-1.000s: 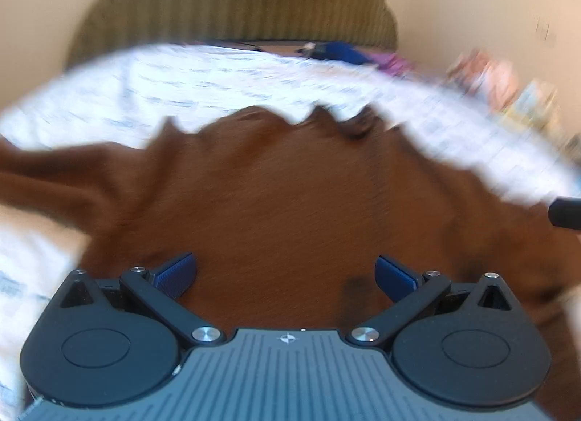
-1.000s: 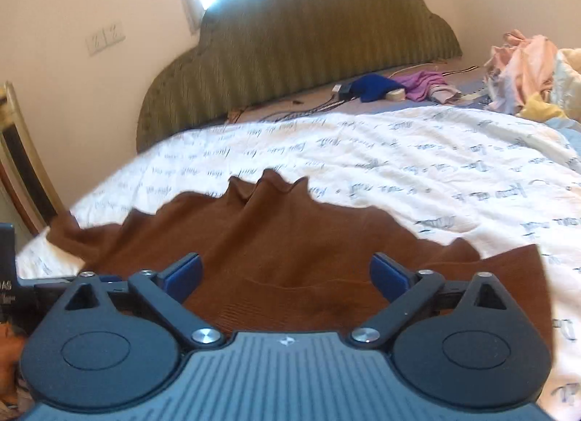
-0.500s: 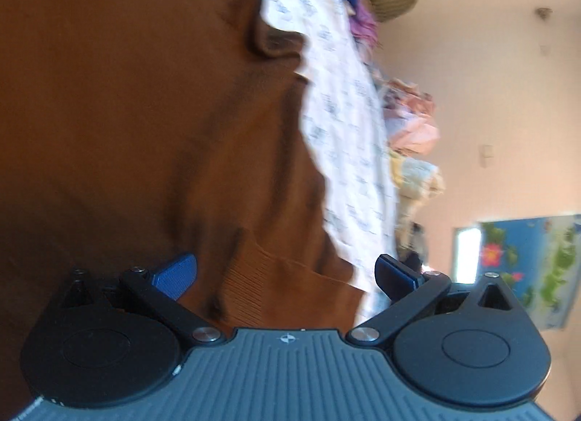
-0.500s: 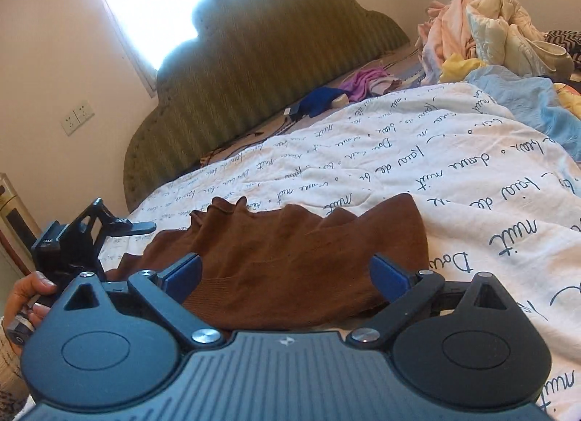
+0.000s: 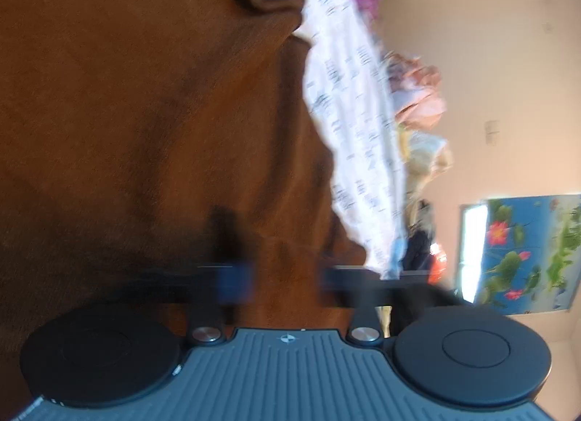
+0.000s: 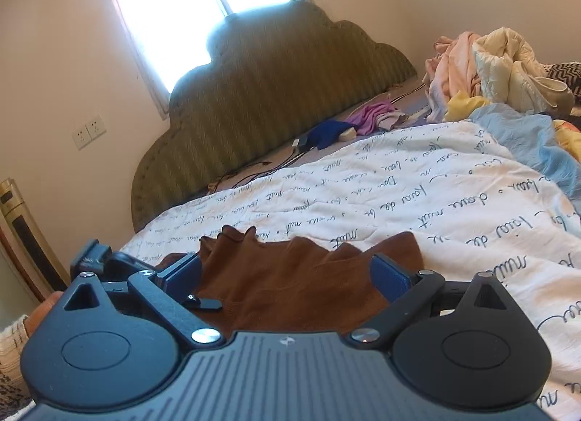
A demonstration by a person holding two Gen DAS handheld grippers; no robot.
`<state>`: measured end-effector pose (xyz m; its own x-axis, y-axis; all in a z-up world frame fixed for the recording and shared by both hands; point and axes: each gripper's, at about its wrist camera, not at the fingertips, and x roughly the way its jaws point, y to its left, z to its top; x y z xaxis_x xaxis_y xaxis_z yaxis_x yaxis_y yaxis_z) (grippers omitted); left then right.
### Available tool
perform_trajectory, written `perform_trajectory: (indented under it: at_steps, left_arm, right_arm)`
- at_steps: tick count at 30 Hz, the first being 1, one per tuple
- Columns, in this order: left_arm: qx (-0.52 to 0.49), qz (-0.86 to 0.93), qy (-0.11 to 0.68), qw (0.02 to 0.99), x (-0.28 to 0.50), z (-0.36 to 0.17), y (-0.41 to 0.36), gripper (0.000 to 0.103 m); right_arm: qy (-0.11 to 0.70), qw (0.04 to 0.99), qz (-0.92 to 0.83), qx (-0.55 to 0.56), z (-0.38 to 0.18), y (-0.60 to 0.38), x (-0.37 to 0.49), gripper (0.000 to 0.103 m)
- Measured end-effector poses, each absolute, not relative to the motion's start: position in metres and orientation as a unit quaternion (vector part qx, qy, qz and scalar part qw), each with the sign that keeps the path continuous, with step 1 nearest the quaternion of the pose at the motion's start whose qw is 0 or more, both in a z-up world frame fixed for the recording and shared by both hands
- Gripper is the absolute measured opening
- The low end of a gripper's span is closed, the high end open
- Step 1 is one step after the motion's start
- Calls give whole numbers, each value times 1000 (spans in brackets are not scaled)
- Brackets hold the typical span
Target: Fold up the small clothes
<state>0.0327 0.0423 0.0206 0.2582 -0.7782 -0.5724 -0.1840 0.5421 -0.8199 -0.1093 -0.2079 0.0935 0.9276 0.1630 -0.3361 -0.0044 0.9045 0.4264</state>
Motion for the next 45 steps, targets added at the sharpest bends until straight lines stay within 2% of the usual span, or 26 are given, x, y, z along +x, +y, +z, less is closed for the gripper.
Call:
perform_trajectory:
  at_steps: [4,7,13,17,27,31,35,38,42,45]
  left_arm:
    - [-408,-242,546,691,32,26,42,2]
    - [-393,-265,511,717,28,53,55,1]
    - [-373,-269,456,762,24,100,114,2]
    - [-381,-265,421,779,21,118,159,2]
    - [-390,-207,426,790,21,81,224,2]
    - [-389,-189,440,787,20,62,235,2]
    - [-372,-169,455,791,18,46,239,2]
    - [-383,-169,460,783,16,35,248,2]
    - [-385,-170,456,784,14,35,255,5]
    - [-366,-169,457,793,14,40,251,7]
  right_arm:
    - [190,958,35,211,102,-211,-108,100]
    - [190,958,32,214,108,-213,-103,100]
    - [203,945,31,256,103,-214,-84,100]
    - [238,913,67,325,88,-214,-57,100]
    - [297,884,121,341,70,-178,14,100]
    - [350,897,88,255,54,-165,35,100]
    - [399,902,-26,161,28,-176,45,100]
    - [368,907,1,205,40,-181,27,100]
    - [293,936,81,180,73,-140,7,100]
    - [315,923,132,177,68,-109,21,100]
